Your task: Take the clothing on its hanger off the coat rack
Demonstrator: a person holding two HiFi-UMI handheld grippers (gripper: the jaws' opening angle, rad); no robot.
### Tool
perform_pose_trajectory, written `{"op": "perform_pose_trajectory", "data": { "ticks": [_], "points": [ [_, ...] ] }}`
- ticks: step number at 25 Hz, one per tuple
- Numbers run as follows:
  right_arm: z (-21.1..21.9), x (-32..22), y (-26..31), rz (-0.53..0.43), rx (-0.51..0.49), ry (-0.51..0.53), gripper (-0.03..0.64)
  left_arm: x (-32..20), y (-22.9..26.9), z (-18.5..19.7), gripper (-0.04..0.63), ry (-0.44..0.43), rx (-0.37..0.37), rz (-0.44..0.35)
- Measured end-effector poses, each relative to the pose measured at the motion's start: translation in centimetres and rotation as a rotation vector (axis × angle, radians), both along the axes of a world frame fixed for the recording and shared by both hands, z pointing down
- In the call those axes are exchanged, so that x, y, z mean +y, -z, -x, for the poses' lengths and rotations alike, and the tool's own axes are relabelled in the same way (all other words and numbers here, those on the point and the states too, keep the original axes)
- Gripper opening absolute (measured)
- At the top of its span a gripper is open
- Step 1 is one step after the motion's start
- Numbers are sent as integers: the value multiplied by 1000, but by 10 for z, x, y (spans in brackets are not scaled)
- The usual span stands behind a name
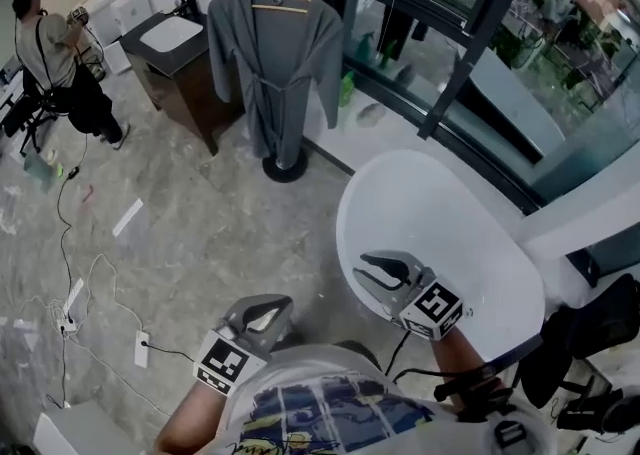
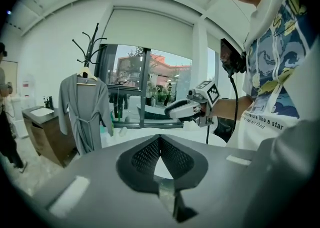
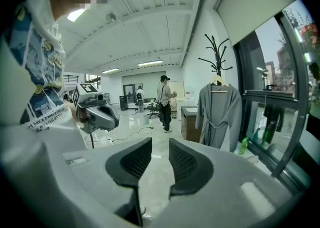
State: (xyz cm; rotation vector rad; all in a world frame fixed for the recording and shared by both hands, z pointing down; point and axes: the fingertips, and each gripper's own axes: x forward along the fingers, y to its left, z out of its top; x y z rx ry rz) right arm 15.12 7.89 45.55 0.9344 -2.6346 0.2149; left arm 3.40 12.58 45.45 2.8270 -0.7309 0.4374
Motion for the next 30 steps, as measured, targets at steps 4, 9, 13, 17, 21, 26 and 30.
{"op": "perform_pose_trajectory", "data": {
  "ticks": [4, 9, 13, 17, 21, 26, 30],
  "points": [
    [32, -63, 8, -17, 41, 44, 129, -42, 0, 45, 3, 39, 4, 1],
    [40, -145, 16, -29, 120, 78, 170, -90, -5, 86, 7, 147, 21, 9],
    [24, -241, 25, -95, 210, 59, 181, -130, -10, 102, 16, 199, 35, 32],
    [6, -355, 47, -146, 242, 14, 201, -182, 0, 112, 25, 234, 6, 0],
    [-12, -460, 77, -191, 292, 2, 249, -235, 20, 110, 25, 272, 16, -12],
    [-27, -567, 100, -203, 356, 17, 265, -287, 30, 99, 23, 296, -22, -15],
    [-29, -636, 105, -161, 354, 22, 292, -315, 29, 88, 23, 295, -35, -12]
  ]
}}
